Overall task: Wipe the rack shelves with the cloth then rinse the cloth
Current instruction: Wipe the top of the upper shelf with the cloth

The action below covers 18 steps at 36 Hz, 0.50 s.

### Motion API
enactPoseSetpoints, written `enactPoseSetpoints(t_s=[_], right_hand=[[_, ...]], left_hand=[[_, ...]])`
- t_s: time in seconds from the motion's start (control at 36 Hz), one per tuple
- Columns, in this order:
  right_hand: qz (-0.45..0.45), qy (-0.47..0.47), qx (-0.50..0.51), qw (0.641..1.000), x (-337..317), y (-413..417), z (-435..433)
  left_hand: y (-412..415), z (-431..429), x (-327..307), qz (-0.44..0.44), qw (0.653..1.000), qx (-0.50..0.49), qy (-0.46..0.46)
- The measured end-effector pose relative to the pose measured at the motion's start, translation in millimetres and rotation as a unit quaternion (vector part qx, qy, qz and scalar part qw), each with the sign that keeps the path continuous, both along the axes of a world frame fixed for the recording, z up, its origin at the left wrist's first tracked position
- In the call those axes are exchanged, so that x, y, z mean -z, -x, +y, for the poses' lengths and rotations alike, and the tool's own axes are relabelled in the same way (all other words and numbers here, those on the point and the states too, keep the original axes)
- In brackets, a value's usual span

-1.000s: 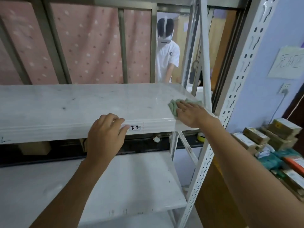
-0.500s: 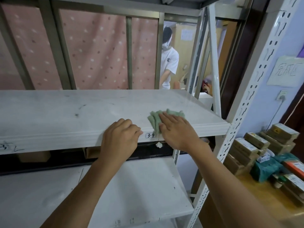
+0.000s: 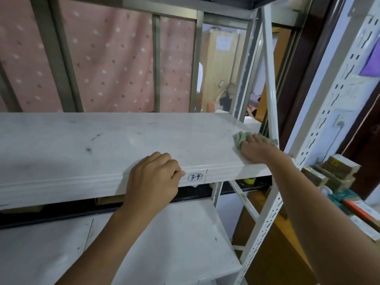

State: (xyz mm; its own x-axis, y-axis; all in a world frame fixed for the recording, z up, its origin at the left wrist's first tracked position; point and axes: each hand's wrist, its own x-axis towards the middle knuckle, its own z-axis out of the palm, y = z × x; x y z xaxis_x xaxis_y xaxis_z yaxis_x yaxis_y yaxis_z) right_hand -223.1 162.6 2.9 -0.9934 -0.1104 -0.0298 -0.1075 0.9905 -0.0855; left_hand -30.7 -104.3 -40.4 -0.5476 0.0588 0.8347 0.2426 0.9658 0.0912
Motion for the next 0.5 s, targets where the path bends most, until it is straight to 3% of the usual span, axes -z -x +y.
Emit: enactPoseSetpoints(t_s=[0.11,0.22,0.42,0.5], right_hand=[[0.003,-0.001,-0.034,0.999,-7,26,-5],[-0.01,-0.028,-0.129,0.991,-12,38,-29],[0.047,-0.088,-0.398,0.912,-6,-16,-82],[0.017,-0.067,-0.419,0.905,-12,-28,-82]], left_hand=[[1,0,-2,-0.004,1.0,0.007,-0.022],[1,1,-3,0.0,1.0,0.002,-0.026],[1,5,-7,0.002,1.0,-0.015,-0.01],[1,7,-8,-0.002,1.0,-0.009,0.0]])
